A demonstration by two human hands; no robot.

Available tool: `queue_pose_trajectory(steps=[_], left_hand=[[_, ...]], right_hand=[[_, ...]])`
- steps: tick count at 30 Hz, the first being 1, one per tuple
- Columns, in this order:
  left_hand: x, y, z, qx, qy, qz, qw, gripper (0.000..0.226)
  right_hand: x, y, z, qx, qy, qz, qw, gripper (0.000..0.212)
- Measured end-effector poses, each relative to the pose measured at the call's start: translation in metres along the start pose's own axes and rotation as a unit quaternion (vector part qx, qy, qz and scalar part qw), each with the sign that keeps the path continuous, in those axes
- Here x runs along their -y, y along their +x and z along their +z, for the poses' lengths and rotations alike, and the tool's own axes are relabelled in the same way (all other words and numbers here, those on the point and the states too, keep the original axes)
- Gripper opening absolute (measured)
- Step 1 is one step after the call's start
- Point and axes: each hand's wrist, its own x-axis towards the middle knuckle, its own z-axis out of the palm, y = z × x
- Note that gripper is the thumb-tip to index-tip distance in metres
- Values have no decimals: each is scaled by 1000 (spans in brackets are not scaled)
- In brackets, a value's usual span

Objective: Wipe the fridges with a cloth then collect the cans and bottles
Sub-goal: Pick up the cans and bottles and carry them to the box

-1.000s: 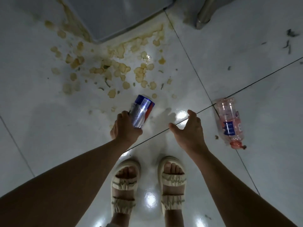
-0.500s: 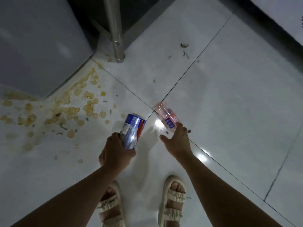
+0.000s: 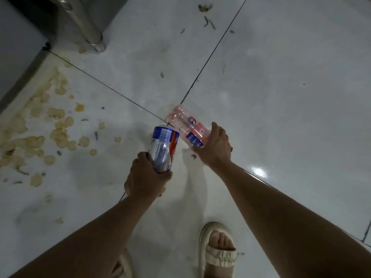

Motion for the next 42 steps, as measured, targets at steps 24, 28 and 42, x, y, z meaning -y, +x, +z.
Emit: queue_pose_trajectory(steps=[24,28,42], left_hand=[[-150,-151,-198,-43,-7,52,998,72],[-209,-208,-254,-42,-14,75,996,73],[-353,-431,-339,56,11,260,964,58]], right_hand=[[68,-173,-254,7,171,53,984,69],[81,-232,-352,-32,216,55,974,66],[36,-462,-550,-213,314,167,910,67]])
